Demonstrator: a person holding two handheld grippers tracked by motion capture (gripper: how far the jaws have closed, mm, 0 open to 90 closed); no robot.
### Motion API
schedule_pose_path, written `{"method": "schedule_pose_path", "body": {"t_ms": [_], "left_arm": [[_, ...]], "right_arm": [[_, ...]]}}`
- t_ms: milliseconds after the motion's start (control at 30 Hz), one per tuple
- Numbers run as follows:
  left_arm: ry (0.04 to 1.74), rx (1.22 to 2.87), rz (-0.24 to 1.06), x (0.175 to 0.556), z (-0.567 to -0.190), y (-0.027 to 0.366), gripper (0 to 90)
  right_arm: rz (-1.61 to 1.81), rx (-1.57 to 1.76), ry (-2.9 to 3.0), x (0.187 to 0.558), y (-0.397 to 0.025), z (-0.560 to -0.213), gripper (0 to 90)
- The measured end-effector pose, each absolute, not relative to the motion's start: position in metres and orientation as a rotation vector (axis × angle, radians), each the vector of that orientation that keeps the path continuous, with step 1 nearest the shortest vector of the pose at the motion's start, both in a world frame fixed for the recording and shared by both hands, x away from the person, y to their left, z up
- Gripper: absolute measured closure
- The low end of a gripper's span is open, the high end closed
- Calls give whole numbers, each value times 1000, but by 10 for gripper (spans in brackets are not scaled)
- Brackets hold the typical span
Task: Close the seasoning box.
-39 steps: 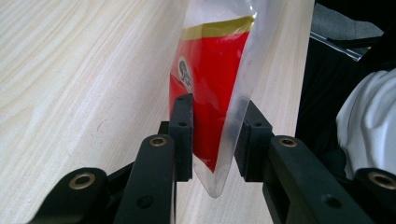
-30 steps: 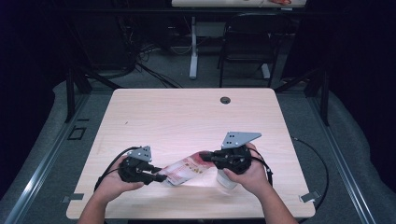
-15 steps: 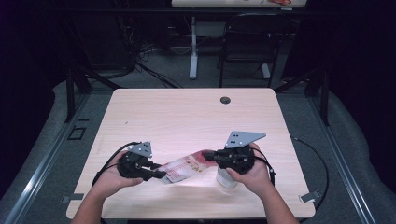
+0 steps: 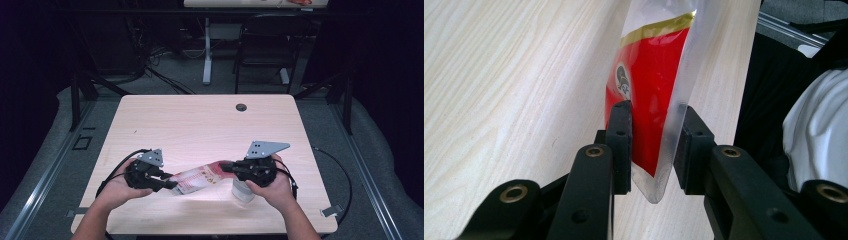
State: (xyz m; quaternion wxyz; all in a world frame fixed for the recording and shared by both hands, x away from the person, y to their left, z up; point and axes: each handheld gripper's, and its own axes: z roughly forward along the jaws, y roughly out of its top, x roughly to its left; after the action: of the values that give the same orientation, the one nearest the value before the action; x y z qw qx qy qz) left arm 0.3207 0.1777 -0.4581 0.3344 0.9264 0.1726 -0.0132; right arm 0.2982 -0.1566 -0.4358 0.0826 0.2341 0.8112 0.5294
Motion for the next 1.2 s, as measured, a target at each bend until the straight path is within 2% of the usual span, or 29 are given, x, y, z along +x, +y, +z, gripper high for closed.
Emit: {"method": "schedule_pose_path", "body": {"t_ms": [1200], "left_arm": [[431, 2435, -19, 324, -440, 175, 732]], "right_arm": [[1629, 738, 2401, 301, -166, -437, 877]]}}
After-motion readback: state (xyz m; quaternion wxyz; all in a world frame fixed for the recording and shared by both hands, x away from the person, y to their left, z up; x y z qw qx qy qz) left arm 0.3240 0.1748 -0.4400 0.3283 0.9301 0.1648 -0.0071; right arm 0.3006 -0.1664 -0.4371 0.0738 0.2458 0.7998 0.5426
